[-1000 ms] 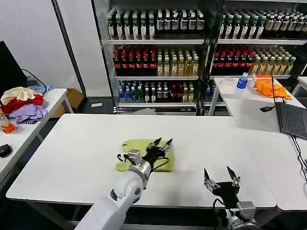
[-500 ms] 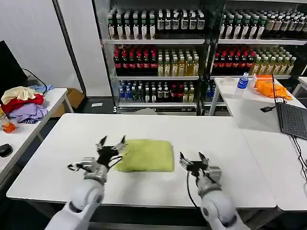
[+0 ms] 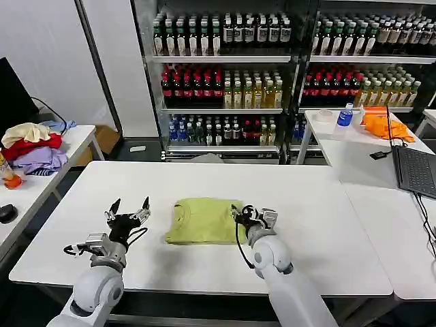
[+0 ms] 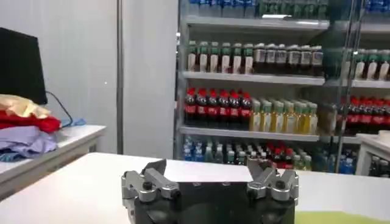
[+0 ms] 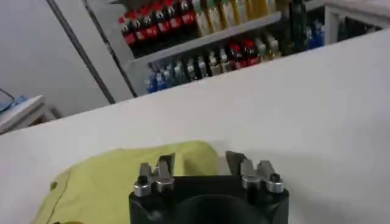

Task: Fold and organize the clothes.

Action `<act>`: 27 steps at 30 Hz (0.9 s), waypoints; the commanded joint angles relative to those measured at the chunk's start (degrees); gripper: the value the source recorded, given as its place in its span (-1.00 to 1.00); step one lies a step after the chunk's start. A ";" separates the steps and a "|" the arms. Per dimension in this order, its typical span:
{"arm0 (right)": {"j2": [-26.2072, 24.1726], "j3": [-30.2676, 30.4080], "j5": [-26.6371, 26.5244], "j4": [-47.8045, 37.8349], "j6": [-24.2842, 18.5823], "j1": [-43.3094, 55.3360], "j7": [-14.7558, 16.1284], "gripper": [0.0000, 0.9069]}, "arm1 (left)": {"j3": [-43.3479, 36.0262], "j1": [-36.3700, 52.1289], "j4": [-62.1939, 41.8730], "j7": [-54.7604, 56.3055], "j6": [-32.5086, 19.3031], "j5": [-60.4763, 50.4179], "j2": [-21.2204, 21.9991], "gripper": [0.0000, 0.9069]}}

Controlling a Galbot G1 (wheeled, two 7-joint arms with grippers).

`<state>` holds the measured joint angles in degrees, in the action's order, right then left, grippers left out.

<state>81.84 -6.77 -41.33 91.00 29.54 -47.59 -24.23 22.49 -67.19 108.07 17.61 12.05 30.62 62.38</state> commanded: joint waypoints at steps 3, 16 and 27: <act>2.56 1.98 -4.89 -8.71 0.69 5.33 -2.47 -1.00 | 2.09 -1.99 0.62 0.40 -0.29 -0.59 -1.00 1.00; -3.51 -0.64 -2.48 -5.42 0.44 4.12 -1.56 -1.00 | 0.87 -1.86 1.21 0.34 -0.19 0.19 -0.26 1.00; -13.18 -3.82 12.27 -4.08 0.07 4.06 11.92 1.00 | -0.58 -1.79 1.45 -0.09 0.15 -0.12 0.55 1.00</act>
<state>76.09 -8.79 -40.62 86.04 30.59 -43.67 -22.18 22.28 -68.83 109.43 17.62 12.09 30.60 62.83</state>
